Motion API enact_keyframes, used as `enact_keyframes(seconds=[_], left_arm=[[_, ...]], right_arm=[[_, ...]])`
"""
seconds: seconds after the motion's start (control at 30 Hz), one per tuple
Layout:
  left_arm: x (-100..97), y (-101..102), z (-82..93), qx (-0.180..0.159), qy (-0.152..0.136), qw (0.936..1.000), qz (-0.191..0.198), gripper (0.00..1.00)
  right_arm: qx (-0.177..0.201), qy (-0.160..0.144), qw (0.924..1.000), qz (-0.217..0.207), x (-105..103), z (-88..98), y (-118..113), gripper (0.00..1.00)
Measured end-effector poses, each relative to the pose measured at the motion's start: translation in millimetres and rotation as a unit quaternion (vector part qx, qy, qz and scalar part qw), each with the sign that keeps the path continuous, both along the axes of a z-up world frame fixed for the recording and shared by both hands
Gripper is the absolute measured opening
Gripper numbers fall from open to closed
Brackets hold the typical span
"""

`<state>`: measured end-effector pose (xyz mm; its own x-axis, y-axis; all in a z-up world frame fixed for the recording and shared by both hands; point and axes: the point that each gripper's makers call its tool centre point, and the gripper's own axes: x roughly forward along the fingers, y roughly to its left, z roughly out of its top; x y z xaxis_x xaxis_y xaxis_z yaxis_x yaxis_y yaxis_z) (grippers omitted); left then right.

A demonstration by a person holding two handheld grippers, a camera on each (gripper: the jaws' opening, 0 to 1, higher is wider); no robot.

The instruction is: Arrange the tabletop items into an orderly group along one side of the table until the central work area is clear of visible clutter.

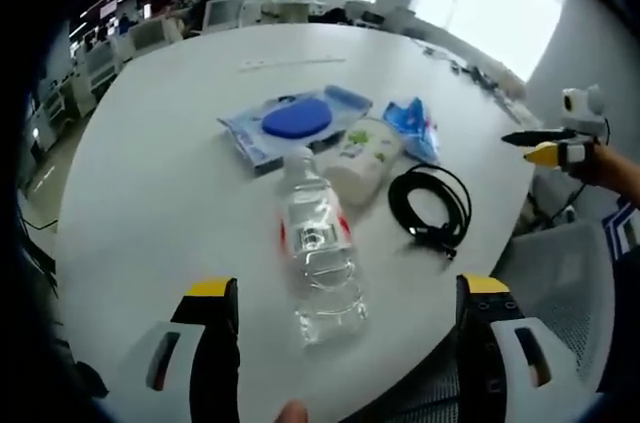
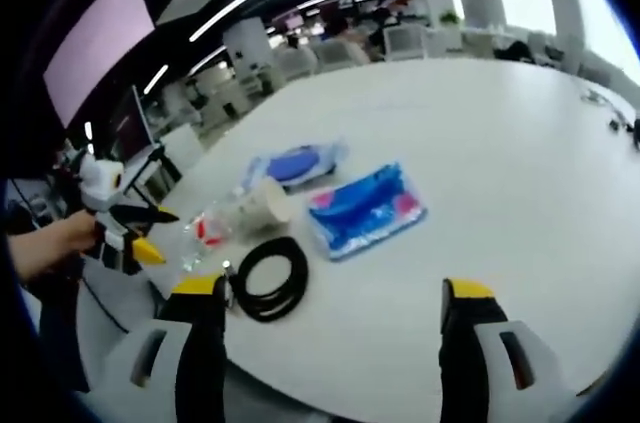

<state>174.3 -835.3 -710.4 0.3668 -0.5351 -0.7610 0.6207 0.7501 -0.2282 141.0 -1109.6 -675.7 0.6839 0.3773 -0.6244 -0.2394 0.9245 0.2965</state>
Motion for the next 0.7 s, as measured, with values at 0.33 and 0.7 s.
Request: enact_keyframes(seconds=[0.33, 0.7], left_arm=[[1.9, -1, -4.8, 0.005, 0.008, 0.9999, 0.005, 0.86], [0.8, -11, -15.0, 0.005, 0.024, 0.9997, 0.000, 0.85]], right_arm=[[0.010, -0.004, 0.9996, 0.027, 5, -0.9, 21, 0.85], [0.034, -0.008, 0.9983, 0.046, 5, 3.6, 47, 0.84]])
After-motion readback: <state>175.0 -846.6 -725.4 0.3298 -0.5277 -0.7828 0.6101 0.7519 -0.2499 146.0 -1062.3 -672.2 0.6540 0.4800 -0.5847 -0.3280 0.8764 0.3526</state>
